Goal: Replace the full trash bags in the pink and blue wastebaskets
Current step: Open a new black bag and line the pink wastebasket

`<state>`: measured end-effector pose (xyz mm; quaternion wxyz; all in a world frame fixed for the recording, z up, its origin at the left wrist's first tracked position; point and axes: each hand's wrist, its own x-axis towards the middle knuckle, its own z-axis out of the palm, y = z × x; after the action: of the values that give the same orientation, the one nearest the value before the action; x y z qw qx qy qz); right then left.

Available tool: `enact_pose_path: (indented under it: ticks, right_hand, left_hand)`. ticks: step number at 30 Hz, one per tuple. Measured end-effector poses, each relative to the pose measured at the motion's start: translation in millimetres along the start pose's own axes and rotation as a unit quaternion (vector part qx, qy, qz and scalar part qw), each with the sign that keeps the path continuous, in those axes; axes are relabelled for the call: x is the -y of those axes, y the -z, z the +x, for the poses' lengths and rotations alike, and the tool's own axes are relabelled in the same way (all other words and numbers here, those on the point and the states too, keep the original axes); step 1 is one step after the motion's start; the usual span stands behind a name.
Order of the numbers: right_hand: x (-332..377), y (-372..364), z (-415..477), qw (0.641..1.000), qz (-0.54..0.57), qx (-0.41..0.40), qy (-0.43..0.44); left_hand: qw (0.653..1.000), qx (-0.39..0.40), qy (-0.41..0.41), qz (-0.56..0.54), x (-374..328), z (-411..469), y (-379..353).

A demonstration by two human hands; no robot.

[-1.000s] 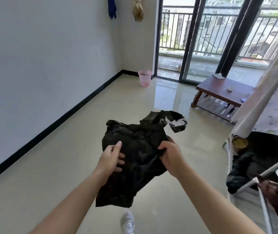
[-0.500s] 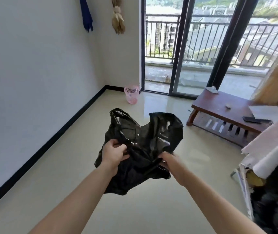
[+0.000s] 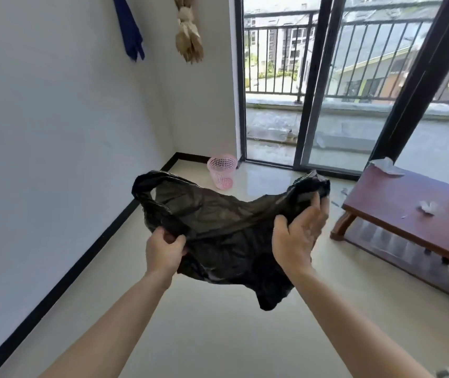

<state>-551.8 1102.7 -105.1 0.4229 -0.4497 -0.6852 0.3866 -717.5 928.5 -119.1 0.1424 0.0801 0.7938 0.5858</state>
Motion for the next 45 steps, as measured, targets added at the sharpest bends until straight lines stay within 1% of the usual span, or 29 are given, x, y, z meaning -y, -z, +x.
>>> enact_pose_path:
  ticks: [2, 3, 4, 6, 8, 12, 14, 15, 16, 18, 19, 20, 22, 23, 25, 28, 31, 34, 35, 36, 37, 38, 39, 40, 41, 42, 43, 44, 45]
  right_hand:
    - [2, -34, 38, 0.999, -0.003, 0.024, 0.039]
    - [0, -53, 58, 0.998, -0.008, 0.036, 0.043]
    - [-4, -73, 80, 0.998, -0.021, 0.05, 0.032]
    - [-15, -113, 125, 0.995, -0.046, 0.08, -0.024]
    - [-27, -156, 170, 0.992, -0.057, 0.089, -0.068]
    - [-28, -237, 256, 0.99, -0.094, 0.087, -0.061]
    - [-20, -267, 298, 0.991, -0.118, 0.065, -0.023]
    - [-17, -279, 319, 0.989, -0.13, 0.064, 0.022]
    - [-14, -290, 342, 0.983, -0.147, 0.085, 0.075]
    - [-14, -314, 384, 0.949, -0.198, 0.197, 0.144]
    - [-15, -327, 400, 0.926, -0.224, 0.265, 0.15]
    - [-19, -341, 415, 0.901, -0.249, 0.324, 0.143]
    - [-32, -373, 446, 0.861, -0.28, 0.413, 0.099]
    - [-41, -389, 463, 0.85, -0.27, 0.448, 0.068]
    - [-61, -422, 496, 0.846, -0.199, 0.495, -0.002]
    - [-85, -471, 554, 0.862, -0.101, 0.491, -0.076]
    - [-94, -519, 621, 0.868, 0.026, 0.483, -0.113]
    - [-88, -570, 691, 0.862, 0.044, 0.479, -0.16]
    - [-85, -588, 712, 0.869, 0.038, 0.467, -0.159]
    - [-84, -607, 733, 0.884, -0.008, 0.45, -0.127]
    - [-85, -625, 750, 0.889, -0.053, 0.445, -0.092]
    - [-82, -640, 764, 0.887, -0.102, 0.447, -0.054]
    - [-80, -654, 775, 0.878, -0.137, 0.458, -0.023]
    - [-79, -666, 783, 0.864, -0.155, 0.478, 0.001]
    - [-80, -679, 791, 0.849, -0.168, 0.501, 0.022]
    - [-80, -691, 797, 0.832, -0.184, 0.522, 0.05]
    - [-82, -704, 803, 0.814, -0.202, 0.539, 0.078]
    - [-82, -715, 809, 0.802, -0.216, 0.547, 0.102]
    - [-83, -727, 815, 0.797, -0.225, 0.548, 0.12]
  left_hand:
    - [0.999, -0.012, 0.012, -0.028, -5, 45, -17]
    - [0.999, -0.018, 0.017, -0.042, -7, 69, -27]
    - [0.998, -0.024, 0.022, -0.052, -7, 95, -36]
    - [0.997, -0.029, 0.031, -0.068, -9, 147, -58]
    - [0.995, -0.023, 0.031, -0.092, -12, 201, -81]
    - [0.993, 0.008, 0.022, -0.118, -31, 315, -125]
    - [0.992, 0.019, 0.034, -0.121, -50, 369, -146]
    - [0.992, 0.024, 0.034, -0.119, -61, 394, -156]
    - [0.992, 0.029, 0.032, -0.117, -73, 418, -166]
    - [0.992, 0.042, 0.032, -0.113, -95, 464, -188]
    - [0.992, 0.05, 0.032, -0.111, -104, 485, -199]
    - [0.992, 0.057, 0.031, -0.109, -111, 506, -210]
    - [0.991, 0.07, 0.037, -0.112, -120, 550, -235]
    - [0.989, 0.075, 0.045, -0.116, -124, 573, -248]
    - [0.988, 0.081, 0.06, -0.119, -126, 619, -273]
    - [0.991, 0.075, 0.071, -0.089, -127, 692, -306]
    - [0.995, 0.044, 0.084, -0.009, -128, 764, -333]
    - [0.987, 0.01, 0.138, 0.077, -132, 824, -350]
    - [0.982, -0.003, 0.158, 0.1, -134, 841, -355]
    - [0.977, -0.02, 0.166, 0.134, -136, 856, -359]
    - [0.969, -0.045, 0.152, 0.19, -137, 868, -364]
    - [0.957, -0.072, 0.102, 0.261, -138, 879, -367]
    - [0.939, -0.095, 0.012, 0.329, -140, 887, -370]
    - [0.914, -0.106, -0.102, 0.379, -139, 895, -372]
    - [0.878, -0.102, -0.212, 0.417, -140, 906, -374]
    - [0.839, -0.078, -0.298, 0.449, -141, 919, -376]
    - [0.798, -0.041, -0.352, 0.487, -142, 935, -378]
    - [0.76, 0.003, -0.376, 0.53, -142, 953, -381]
    - [0.729, 0.049, -0.375, 0.571, -143, 972, -385]
